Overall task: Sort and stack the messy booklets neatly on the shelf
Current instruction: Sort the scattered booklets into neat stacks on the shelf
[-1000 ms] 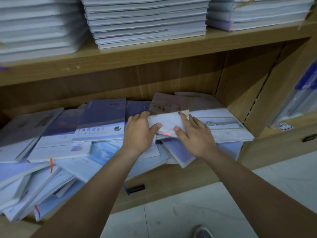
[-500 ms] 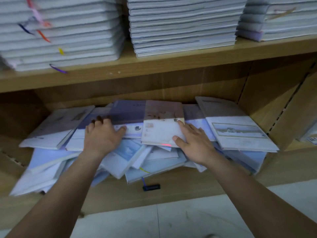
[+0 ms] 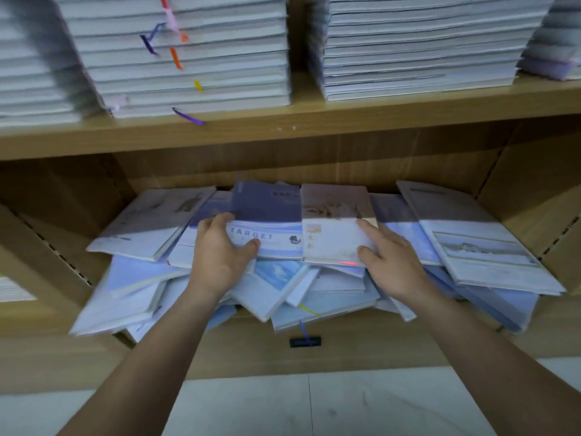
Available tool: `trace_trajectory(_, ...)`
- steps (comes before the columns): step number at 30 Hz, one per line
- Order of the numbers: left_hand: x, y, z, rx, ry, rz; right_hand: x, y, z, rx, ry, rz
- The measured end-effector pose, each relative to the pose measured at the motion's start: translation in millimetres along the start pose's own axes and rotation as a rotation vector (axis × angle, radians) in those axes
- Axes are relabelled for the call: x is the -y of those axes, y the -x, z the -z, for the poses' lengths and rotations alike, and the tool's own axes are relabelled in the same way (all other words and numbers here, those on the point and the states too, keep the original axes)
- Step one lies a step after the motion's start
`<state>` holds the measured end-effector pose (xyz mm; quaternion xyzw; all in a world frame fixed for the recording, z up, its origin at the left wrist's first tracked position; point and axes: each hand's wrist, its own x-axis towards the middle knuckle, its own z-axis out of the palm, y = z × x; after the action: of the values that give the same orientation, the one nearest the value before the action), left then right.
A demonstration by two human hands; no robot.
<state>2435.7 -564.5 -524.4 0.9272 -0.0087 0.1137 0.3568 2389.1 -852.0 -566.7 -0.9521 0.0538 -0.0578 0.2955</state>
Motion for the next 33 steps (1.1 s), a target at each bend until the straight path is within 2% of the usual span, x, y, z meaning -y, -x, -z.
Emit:
trace_trajectory(5,4,-2,16,0.051,0.141,0.091,12,3,-11,-0.021,0.114,-0.004)
trace_trajectory(12,15,20,31,0.086,0.543,0.146,29,12,-17,0.02,-0.006,-0.026)
trace_trajectory(19,26,36,69,-0.11,0.638,0.094,42,26,-17,-0.012,-0.052,-0.022)
trace_trajectory(24,8,51,49,-0.007,0.779,0.106,49,33,-22,-0.007,-0.125,-0.015)
trace_trajectory(27,-4,56,17,0.083,0.727,0.128,47,36,-21,-0.028,-0.509,-0.057)
trace_trajectory(29,-10,54,0,0.103,0.5,0.108,45,40,-15,-0.014,-0.647,-0.079)
trace_trajectory(31,-14,53,-11,0.095,0.077,0.002,37,43,-13,0.03,-0.558,-0.033)
trace_trajectory(33,-21,54,-17,0.081,-0.18,-0.084,37,44,-14,0.069,-0.343,0.019)
